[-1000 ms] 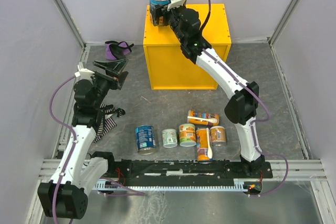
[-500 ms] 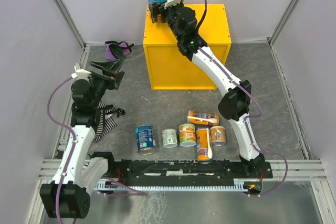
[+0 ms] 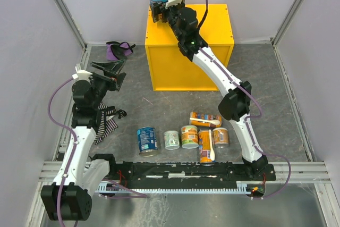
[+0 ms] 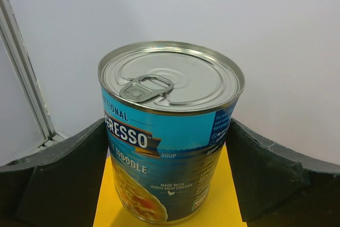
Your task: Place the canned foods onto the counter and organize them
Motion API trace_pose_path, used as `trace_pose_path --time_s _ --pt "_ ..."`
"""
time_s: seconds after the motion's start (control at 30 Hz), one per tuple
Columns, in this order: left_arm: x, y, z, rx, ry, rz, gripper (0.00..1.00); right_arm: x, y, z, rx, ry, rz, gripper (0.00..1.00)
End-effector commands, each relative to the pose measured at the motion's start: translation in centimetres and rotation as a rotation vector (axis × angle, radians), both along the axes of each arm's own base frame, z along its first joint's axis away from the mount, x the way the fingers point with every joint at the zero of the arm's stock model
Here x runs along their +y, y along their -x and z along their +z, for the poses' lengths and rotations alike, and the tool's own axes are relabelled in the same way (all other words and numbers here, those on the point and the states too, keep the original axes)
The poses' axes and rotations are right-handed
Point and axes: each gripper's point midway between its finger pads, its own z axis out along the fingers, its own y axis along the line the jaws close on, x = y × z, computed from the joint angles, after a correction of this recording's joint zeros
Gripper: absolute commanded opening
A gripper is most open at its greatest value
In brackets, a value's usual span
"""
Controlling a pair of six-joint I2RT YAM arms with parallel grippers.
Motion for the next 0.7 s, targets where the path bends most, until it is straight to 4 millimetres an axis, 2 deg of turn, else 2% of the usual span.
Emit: trace_pose_path --time_s 0.0,0.2,0.5,0.53,0.6,0.67 --pt "-0.1 0.3 2.0 -0.064 -0.018 -0.016 1.0 0.0 -1.7 -6.2 0.162 0.033 -0.036 0.62" --pt "0.0 0.4 1.9 -0.06 -0.023 -0.016 1.0 -0.5 -1.2 -5.6 0.162 0.015 -0.045 0.71" --pt "-0.1 0.3 2.4 -0.071 -0.02 -0.023 0.99 -1.3 0.0 -4.7 0.18 0.012 -0.043 0.77" --pt "-0.1 0.3 2.5 -0.075 -0.02 -0.023 0.99 -1.4 0.2 -4.6 0.183 0.012 -0.042 0.82" --pt "-0.1 0.2 2.6 -0.079 -0.017 -0.022 0.99 -1.6 0.5 -4.5 0.19 0.011 -0.042 0.84" --pt "-0.1 0.2 2.6 -0.082 -0.017 -0.02 0.99 -1.7 0.9 -4.6 0.203 0.017 -0.035 0.93"
